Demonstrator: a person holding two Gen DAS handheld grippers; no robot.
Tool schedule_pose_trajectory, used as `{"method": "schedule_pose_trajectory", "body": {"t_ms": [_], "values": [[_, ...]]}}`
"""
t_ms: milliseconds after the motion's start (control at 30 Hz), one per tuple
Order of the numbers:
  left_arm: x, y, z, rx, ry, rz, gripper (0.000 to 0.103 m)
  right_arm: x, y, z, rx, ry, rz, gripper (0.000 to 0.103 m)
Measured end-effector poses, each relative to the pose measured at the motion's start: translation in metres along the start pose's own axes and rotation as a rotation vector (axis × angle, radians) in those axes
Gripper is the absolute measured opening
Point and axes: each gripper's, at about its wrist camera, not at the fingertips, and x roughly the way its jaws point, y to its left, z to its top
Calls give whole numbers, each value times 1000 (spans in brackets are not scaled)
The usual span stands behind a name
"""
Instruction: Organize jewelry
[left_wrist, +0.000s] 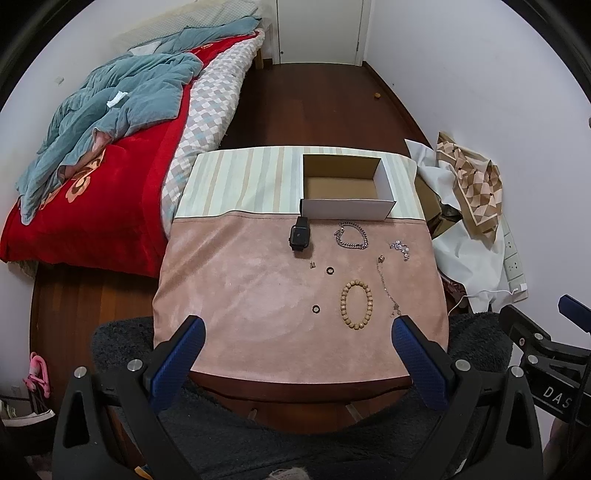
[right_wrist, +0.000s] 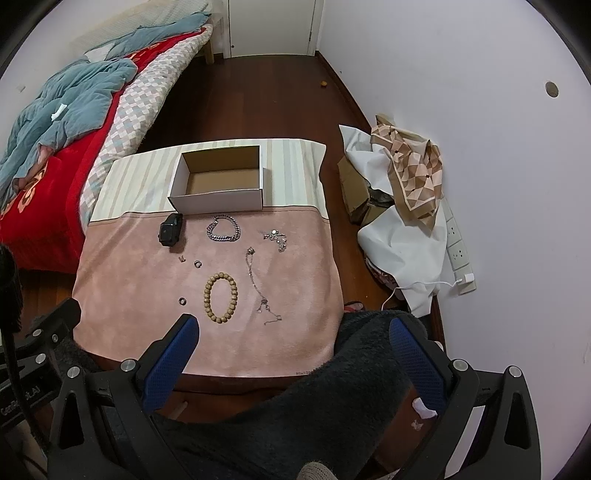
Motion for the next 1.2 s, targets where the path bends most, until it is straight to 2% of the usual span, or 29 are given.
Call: {"method": "schedule_pose_trajectory", "body": {"t_ms": [1200], "values": [[5,-4,0,-3,4,1,103,3,-1,3,-1,3,-5,103]]}}
